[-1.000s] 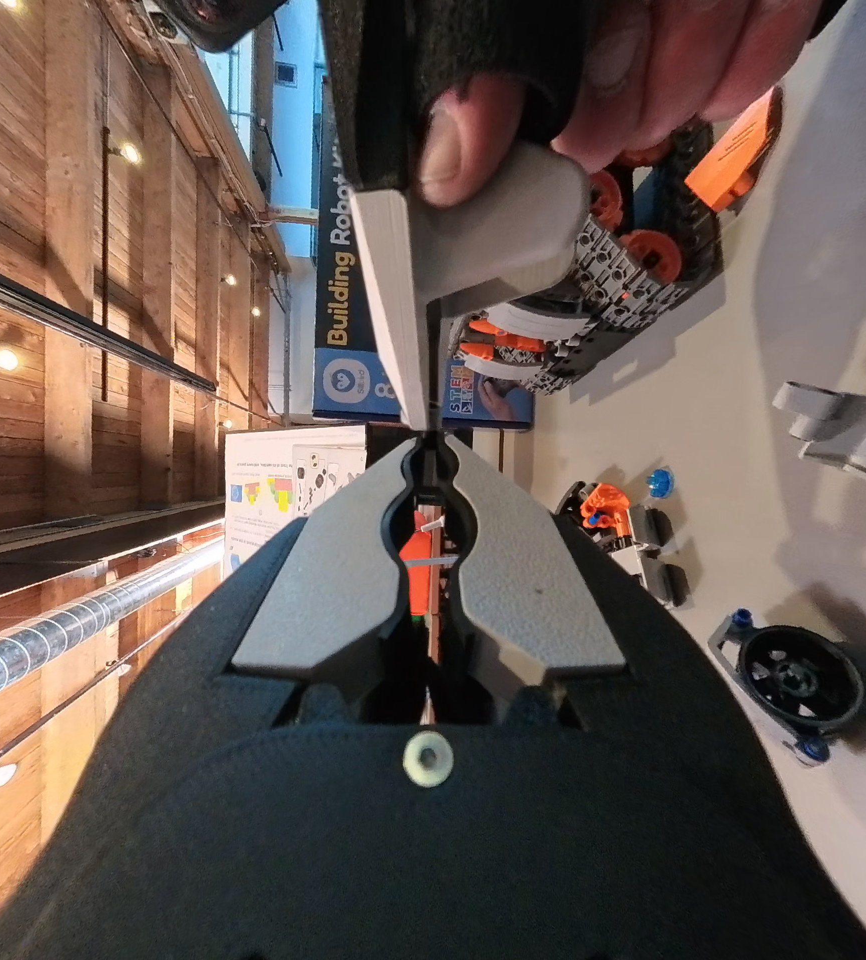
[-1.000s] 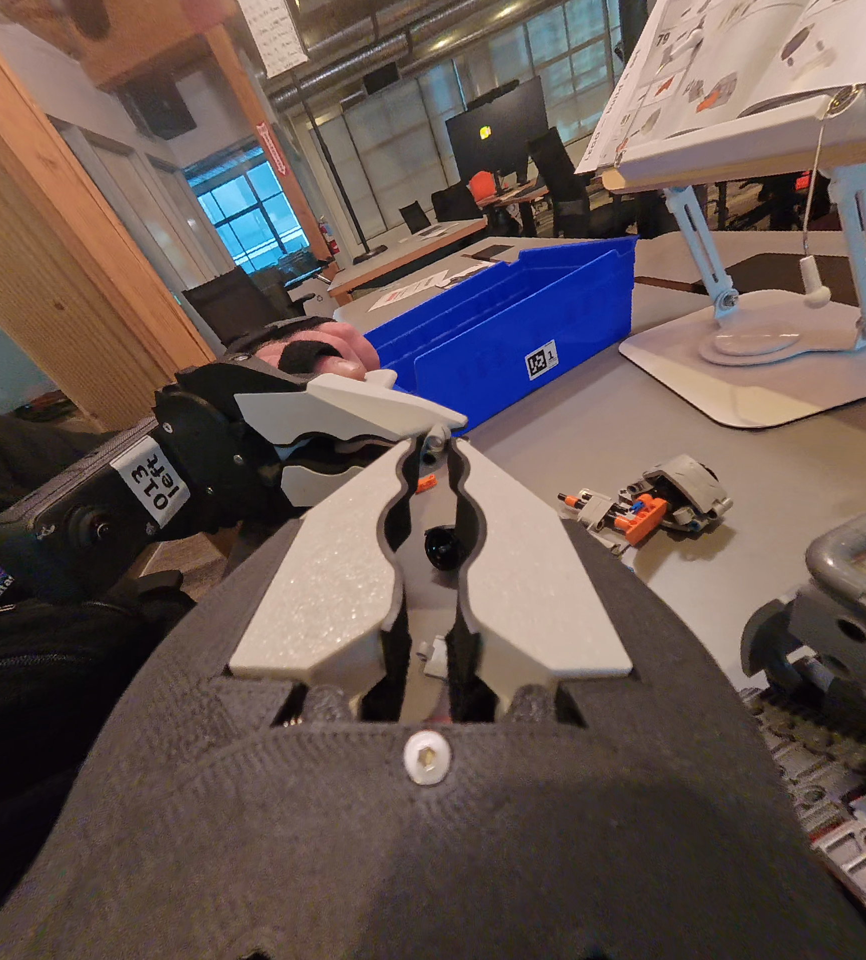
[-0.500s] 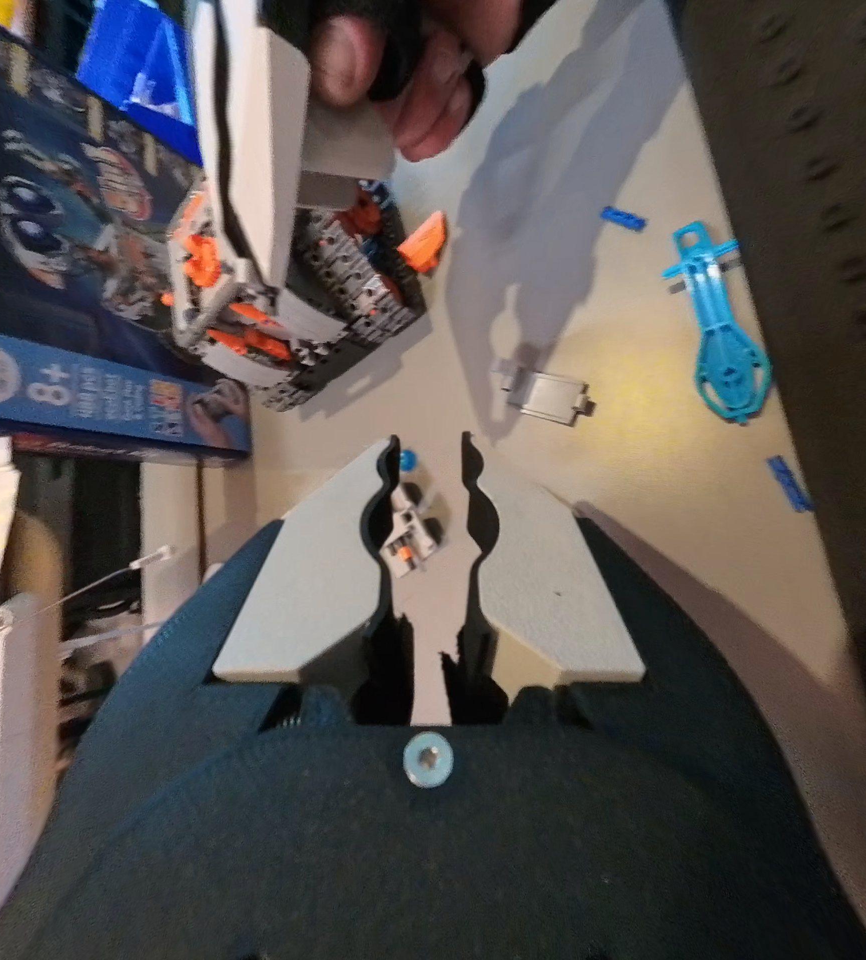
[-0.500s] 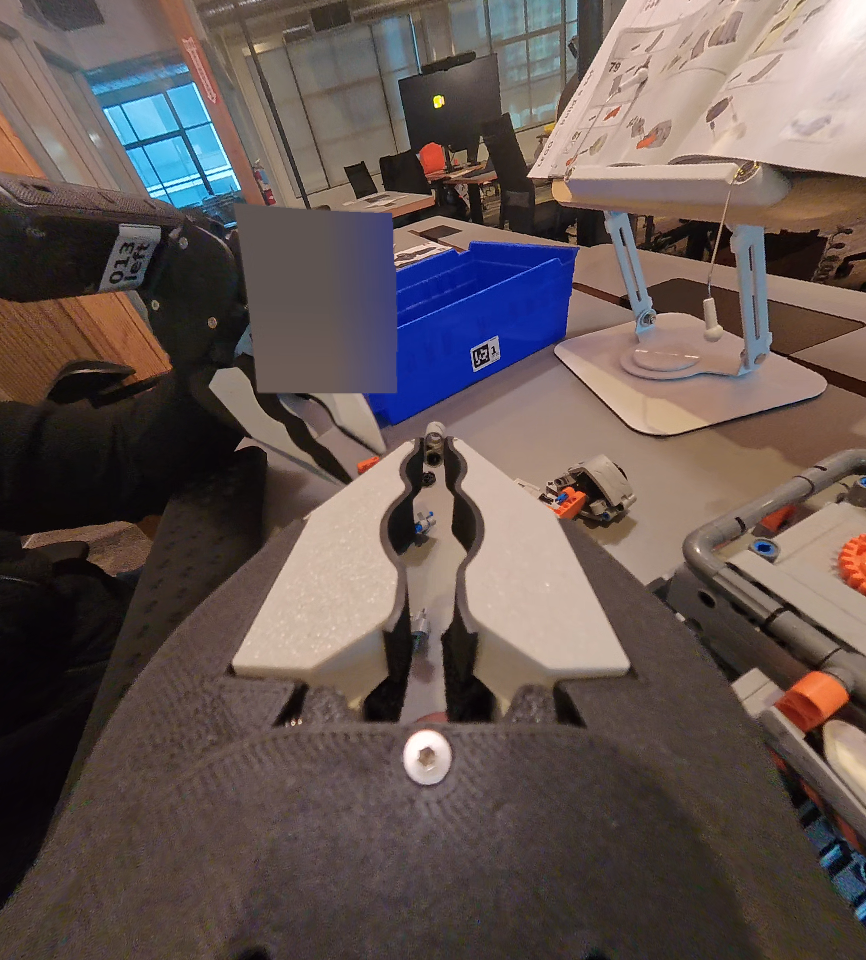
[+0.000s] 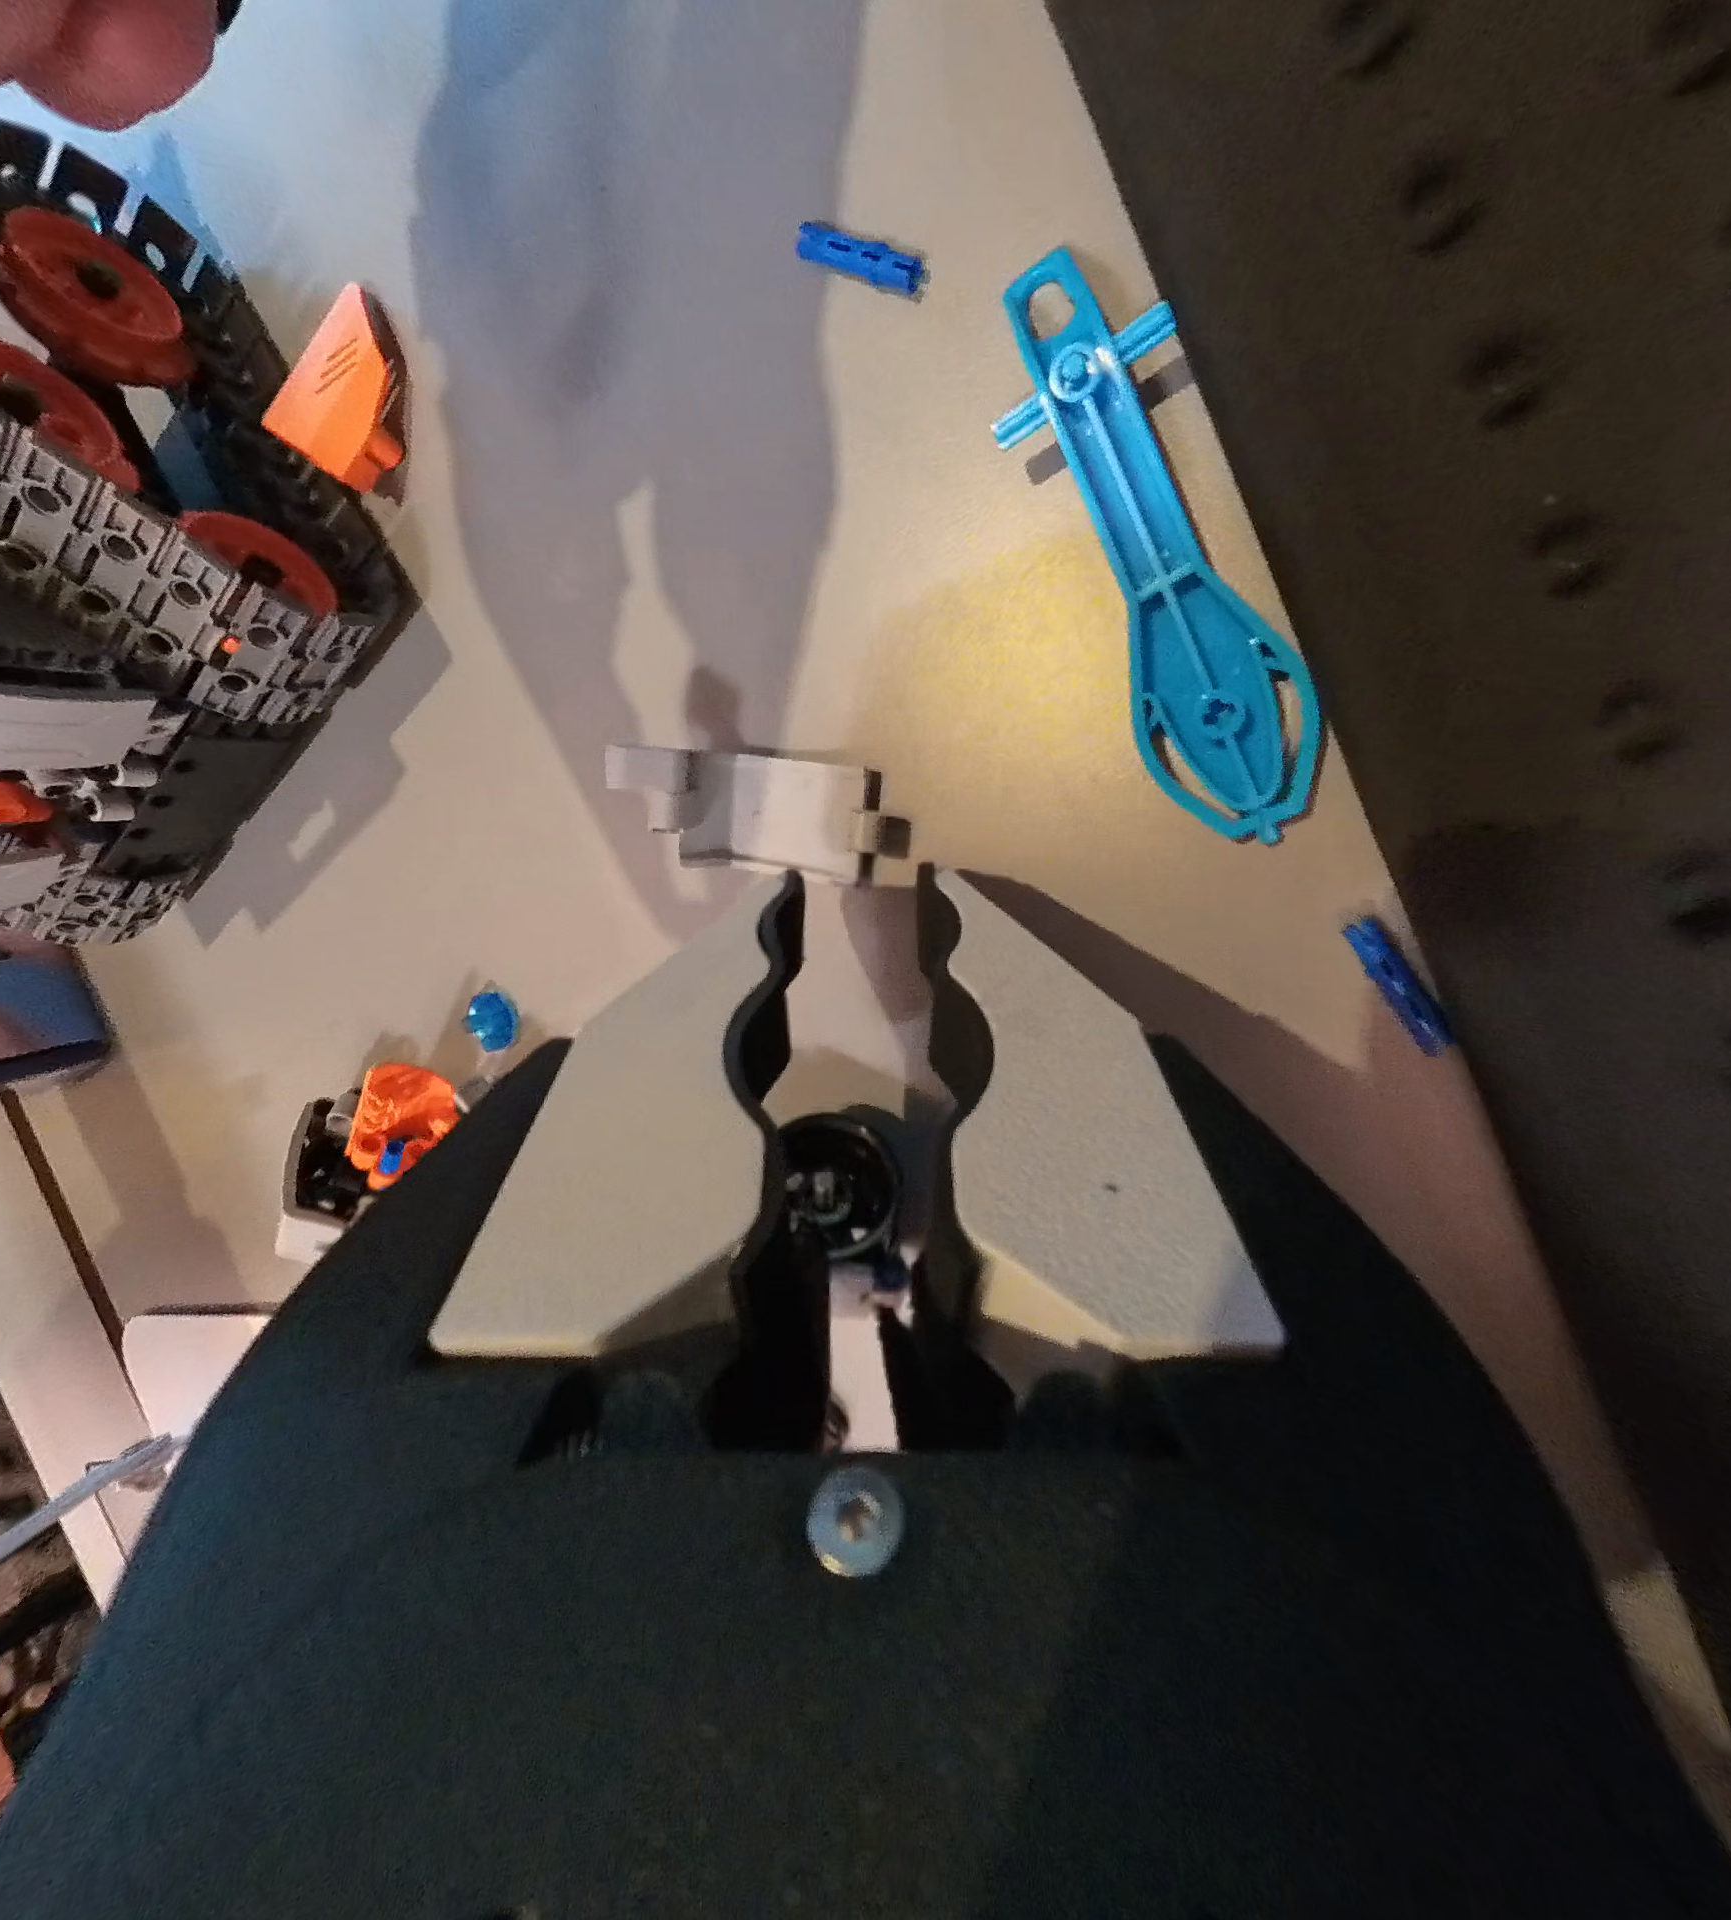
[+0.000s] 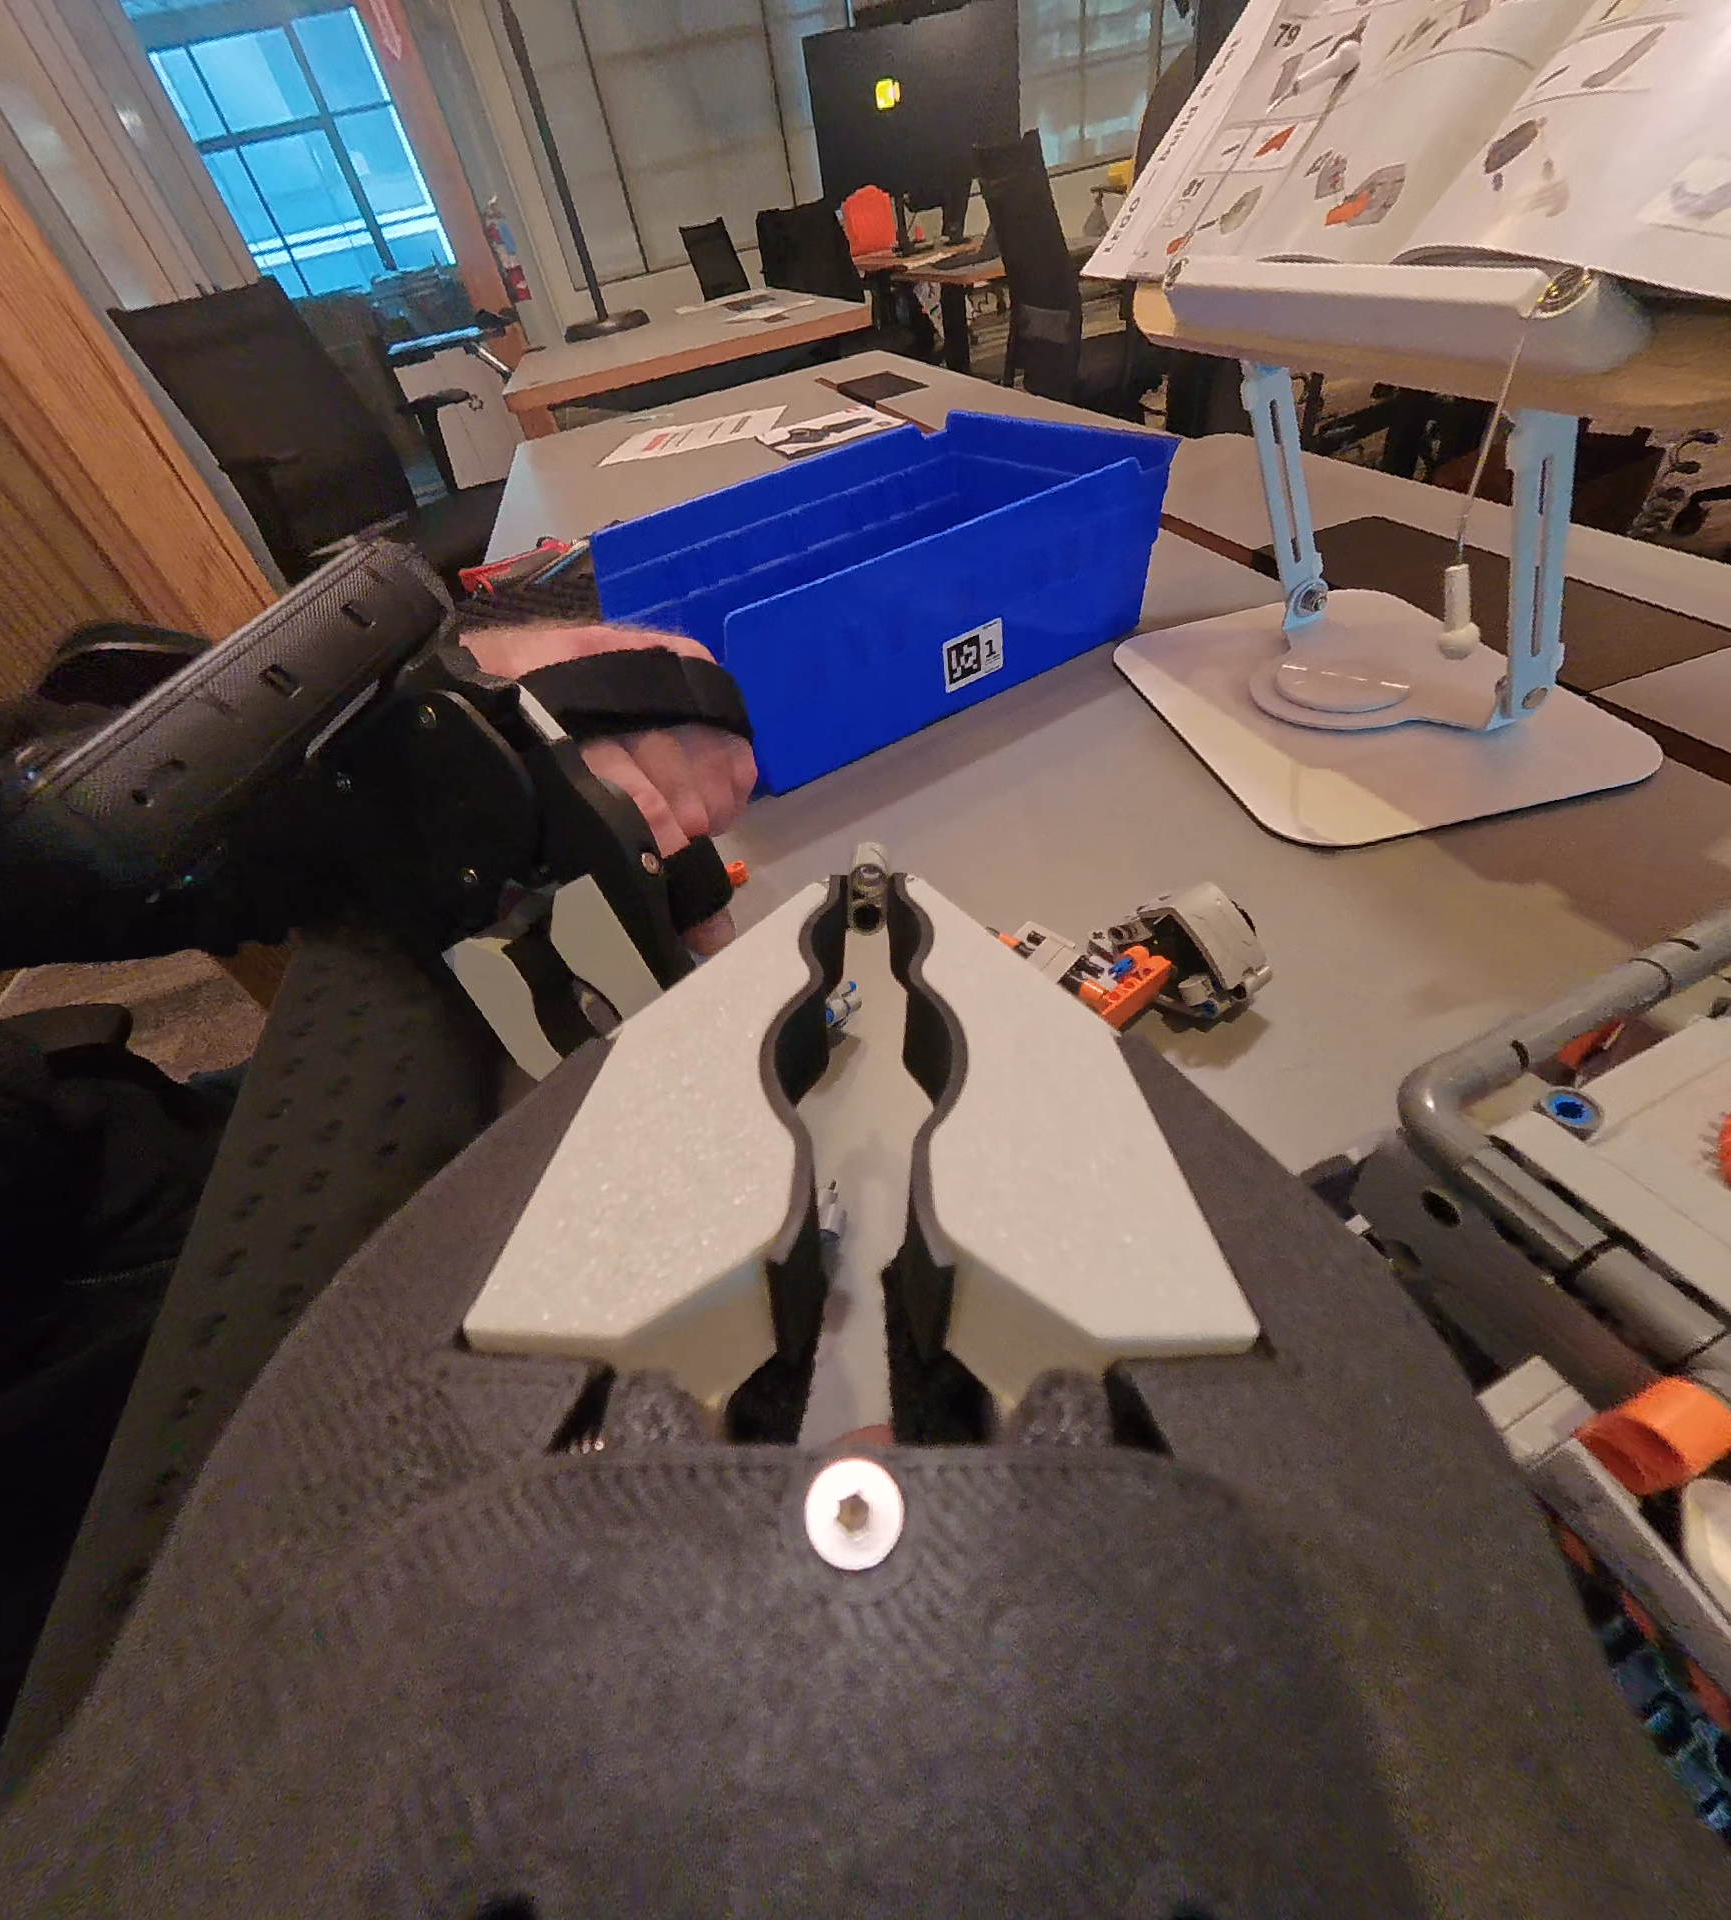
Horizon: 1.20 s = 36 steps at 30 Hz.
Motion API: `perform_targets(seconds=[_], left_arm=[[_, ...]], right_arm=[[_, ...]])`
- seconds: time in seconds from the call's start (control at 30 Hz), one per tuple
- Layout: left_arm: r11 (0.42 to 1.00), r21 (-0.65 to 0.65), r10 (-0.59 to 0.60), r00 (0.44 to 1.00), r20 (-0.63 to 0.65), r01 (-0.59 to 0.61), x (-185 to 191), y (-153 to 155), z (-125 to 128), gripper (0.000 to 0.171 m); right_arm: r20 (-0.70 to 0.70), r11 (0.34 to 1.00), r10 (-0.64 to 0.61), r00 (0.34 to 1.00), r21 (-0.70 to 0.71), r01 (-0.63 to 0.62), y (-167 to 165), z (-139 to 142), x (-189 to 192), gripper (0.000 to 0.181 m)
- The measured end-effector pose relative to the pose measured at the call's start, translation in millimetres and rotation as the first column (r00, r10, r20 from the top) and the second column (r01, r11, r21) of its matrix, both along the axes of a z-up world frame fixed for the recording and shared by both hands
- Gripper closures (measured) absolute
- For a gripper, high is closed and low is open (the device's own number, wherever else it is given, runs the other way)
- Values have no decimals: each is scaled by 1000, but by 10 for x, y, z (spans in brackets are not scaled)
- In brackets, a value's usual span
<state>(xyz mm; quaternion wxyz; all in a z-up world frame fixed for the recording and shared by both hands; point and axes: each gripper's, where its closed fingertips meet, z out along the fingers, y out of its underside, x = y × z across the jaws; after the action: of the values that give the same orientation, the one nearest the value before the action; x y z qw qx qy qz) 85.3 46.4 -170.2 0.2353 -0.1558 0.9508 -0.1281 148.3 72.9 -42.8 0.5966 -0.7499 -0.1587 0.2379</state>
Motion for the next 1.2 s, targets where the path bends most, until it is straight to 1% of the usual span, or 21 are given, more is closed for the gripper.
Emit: perform_targets(seconds=[0.13, 0.23, 0.37, 0.43, 0.53, 0.6, 0.7, 0.77, 0.93, 1.07, 1.2], left_arm=[[1000, -1, 3, 1000, 1, -3, 45, -43, -55, 156], [1000, 2, -10, 1000, 7, 10, 50, -72, -72, 166], [1000, -2, 14, 999, 35, -14, 110, -59, -55, 166], [998, -25, 56, 995, 80, -54, 184, -15, 32, 166], [984, -132, 141, 980, 137, -124, 275, 44, 264, 167], [970, -185, 186, 969, 165, -155, 305, 91, 401, 167], [951, -248, 243, 945, 220, -187, 354, 150, 595, 167], [942, -266, 272, 927, 258, -203, 383, 186, 691, 167], [943, -262, 282, 910, 305, -204, 392, 186, 793, 167], [944, -246, 295, 893, 339, -218, 410, 209, 838, 167], [945, -247, 294, 892, 344, -216, 403, 203, 861, 167]], right_arm=[[19, 1000, 4, 1000, -7, -4, 5, -30, -16, 176], [26, 1000, 7, 1000, -8, -7, 5, -38, -24, 176], [36, 1000, 15, 999, -7, -15, -2, -41, -37, 176], [52, 1000, 25, 998, -1, -25, -19, -30, -51, 176], [87, 998, 65, 994, 21, -67, -72, 9, -114, 176], [140, 994, 100, 985, 33, -105, -113, 4, -183, 177], [234, 990, 133, 963, 18, -142, -138, -92, -281, 177], [298, 988, 147, 943, 2, -155, -141, -175, -331, 177], [407, 990, 136, 903, -19, -141, -115, -314, -350, 177], [438, 993, 109, 892, -1, -121, -108, -294, -315, 176], [467, 995, 81, 880, 17, -101, -95, -280, -292, 176]])
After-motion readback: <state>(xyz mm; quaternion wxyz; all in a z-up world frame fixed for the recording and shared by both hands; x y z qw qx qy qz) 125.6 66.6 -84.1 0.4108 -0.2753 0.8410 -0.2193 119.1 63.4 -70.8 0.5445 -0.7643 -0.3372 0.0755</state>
